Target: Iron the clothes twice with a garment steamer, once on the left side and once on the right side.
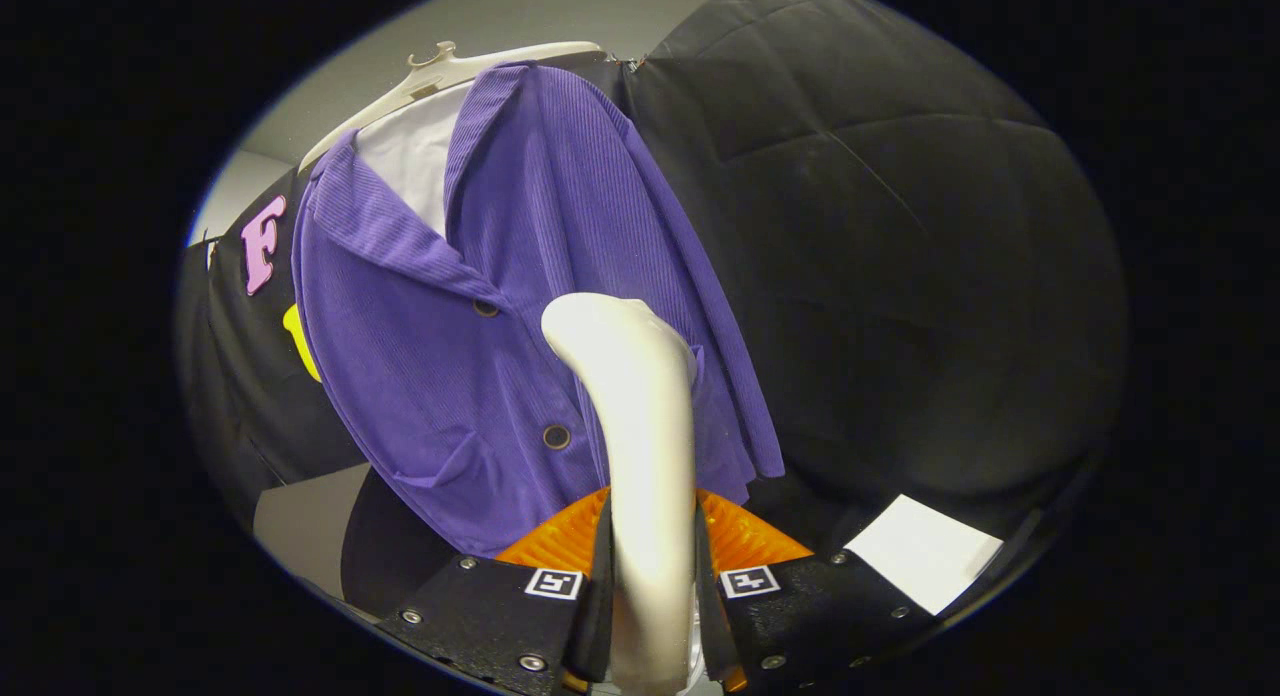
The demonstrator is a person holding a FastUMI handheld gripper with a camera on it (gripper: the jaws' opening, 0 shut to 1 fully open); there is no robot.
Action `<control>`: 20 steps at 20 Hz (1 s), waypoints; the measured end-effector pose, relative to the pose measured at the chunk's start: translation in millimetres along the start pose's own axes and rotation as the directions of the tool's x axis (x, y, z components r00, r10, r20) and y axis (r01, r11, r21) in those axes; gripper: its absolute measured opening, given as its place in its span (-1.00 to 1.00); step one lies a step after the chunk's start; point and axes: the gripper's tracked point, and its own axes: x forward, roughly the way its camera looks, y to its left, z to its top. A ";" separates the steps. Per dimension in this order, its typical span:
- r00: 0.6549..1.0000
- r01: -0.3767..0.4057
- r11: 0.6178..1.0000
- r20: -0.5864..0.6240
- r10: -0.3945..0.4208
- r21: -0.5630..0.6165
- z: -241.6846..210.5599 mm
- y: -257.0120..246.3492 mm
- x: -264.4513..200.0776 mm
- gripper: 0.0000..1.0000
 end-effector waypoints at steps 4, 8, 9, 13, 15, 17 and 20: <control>0.999 0.014 1.000 -0.032 -0.014 -0.009 -27.3 -6.3 2.6 -0.28; 0.996 0.033 0.999 -0.086 -0.033 -0.010 -62.1 -14.5 3.5 -0.29; 0.993 0.041 0.999 -0.110 -0.042 -0.015 -73.3 -19.5 4.2 -0.29; 0.984 0.069 0.998 -0.166 -0.070 -0.015 -105.6 -30.7 17.3 -0.28; 0.978 0.075 0.997 -0.196 -0.077 -0.016 -123.2 -35.5 22.4 -0.28; 0.971 0.082 0.996 -0.226 -0.084 -0.020 -140.2 -39.3 25.1 -0.28; 0.959 0.087 0.996 -0.268 -0.091 -0.029 -166.0 -43.1 26.6 -0.28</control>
